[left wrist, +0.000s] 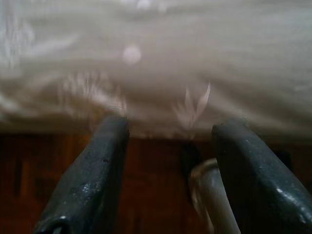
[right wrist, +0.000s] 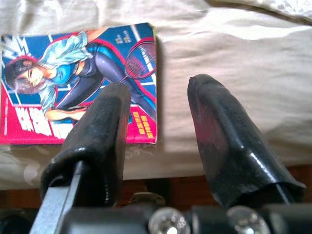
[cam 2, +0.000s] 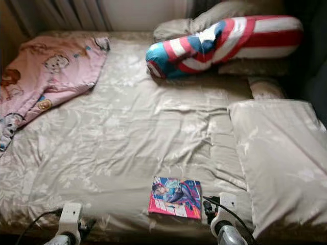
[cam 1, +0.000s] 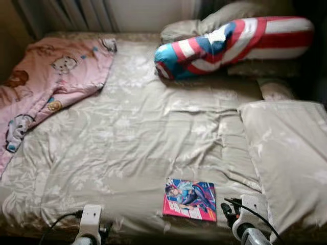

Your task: Clean up the room

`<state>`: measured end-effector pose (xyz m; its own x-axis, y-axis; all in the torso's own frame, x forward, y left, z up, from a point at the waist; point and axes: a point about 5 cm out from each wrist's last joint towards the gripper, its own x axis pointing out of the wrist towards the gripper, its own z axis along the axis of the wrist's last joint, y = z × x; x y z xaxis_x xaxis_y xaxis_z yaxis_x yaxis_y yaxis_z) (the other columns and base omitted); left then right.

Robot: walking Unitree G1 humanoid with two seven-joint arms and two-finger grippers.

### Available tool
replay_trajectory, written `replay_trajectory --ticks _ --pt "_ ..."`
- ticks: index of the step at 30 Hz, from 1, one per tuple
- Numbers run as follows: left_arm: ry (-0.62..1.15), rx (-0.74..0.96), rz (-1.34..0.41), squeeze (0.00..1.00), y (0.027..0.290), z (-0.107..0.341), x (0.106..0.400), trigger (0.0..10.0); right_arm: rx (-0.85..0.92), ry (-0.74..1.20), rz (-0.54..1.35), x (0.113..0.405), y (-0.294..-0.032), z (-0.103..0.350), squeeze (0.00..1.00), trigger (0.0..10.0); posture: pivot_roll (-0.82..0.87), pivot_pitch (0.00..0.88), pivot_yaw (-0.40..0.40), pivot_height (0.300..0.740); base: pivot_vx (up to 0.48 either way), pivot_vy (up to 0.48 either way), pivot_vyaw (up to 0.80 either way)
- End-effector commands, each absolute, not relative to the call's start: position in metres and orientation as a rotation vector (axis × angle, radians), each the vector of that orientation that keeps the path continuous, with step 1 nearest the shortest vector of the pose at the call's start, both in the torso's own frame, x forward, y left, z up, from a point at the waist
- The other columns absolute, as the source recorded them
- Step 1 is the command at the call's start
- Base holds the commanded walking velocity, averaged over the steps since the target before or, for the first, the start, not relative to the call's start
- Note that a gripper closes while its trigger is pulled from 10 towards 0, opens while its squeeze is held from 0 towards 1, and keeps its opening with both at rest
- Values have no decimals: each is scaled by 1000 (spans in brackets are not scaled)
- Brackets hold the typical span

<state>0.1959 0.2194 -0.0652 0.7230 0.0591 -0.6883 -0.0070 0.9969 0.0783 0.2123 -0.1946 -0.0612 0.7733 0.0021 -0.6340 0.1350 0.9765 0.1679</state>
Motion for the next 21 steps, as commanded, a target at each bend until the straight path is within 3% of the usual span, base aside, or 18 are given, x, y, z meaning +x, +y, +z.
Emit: replay_trajectory --ticks 1,7,16,21 --pt "811 74 44 0 218 -74 183 10000 205 758 -66 194 -192 -73 0 10000 -10 68 -25 740 0 0 0" --pt "786 73 47 0 217 -71 187 10000 168 788 -68 183 -192 -78 0 10000 -2 74 -24 740 0 0 0" --pt "789 84 65 0 224 -69 188 10000 188 819 -83 174 -187 -83 0 10000 -9 122 -8 740 0 0 782" --pt "794 92 60 0 226 -69 189 10000 237 822 -129 172 -185 -85 0 10000 -7 141 4 740 0 0 0"
